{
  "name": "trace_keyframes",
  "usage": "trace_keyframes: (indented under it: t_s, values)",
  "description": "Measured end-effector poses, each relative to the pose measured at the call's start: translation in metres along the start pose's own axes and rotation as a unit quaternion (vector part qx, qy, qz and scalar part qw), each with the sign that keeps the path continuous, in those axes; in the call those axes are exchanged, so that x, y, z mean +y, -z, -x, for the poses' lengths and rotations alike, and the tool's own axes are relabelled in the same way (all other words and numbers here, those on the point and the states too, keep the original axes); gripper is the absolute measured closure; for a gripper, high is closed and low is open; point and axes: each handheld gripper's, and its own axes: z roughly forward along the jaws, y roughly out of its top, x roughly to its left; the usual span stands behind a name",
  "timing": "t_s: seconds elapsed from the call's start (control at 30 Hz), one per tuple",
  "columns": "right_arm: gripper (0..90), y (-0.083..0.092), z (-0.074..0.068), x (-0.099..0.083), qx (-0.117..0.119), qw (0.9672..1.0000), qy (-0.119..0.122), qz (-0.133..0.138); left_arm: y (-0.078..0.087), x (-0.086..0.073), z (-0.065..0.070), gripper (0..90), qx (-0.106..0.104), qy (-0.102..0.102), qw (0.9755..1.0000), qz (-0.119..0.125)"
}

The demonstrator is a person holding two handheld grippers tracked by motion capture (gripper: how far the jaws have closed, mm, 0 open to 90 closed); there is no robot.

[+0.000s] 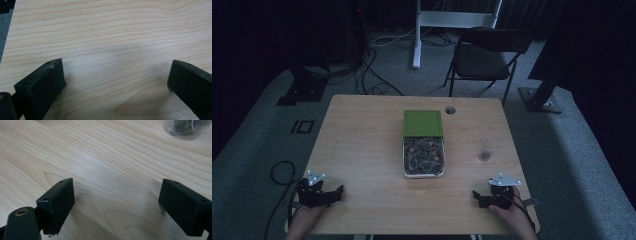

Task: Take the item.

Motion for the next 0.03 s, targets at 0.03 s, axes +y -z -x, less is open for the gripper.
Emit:
trace_keyframes:
  t_s: [0.03]
  values:
    - [12.9, 0.0, 0.0, 0.0, 0.0, 1.0, 0.0, 0.0, 0.0, 0.0, 0.0, 1.7, 0.0, 0.0, 1.0, 0.0]
